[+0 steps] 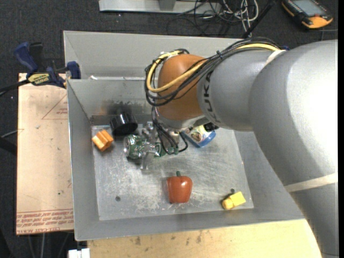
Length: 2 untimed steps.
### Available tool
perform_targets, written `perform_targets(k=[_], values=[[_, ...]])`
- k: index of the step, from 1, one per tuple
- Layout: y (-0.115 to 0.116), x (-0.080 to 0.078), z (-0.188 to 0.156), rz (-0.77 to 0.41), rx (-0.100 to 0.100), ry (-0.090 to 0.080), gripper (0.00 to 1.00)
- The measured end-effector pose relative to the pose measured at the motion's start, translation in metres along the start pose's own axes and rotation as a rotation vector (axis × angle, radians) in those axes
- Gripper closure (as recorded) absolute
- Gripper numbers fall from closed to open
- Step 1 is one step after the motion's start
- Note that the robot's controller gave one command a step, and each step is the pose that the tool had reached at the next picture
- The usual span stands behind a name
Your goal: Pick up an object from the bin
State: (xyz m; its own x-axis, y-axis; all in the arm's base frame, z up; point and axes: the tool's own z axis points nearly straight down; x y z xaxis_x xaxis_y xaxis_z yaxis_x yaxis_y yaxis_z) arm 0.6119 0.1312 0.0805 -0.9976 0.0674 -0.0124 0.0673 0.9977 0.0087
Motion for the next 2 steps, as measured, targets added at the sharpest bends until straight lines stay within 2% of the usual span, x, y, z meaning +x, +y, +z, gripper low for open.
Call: perform_targets(k=[2], values=[[-0.0002,-0.0002,-0.0041,0.000,0.000,-0.003,1.00]])
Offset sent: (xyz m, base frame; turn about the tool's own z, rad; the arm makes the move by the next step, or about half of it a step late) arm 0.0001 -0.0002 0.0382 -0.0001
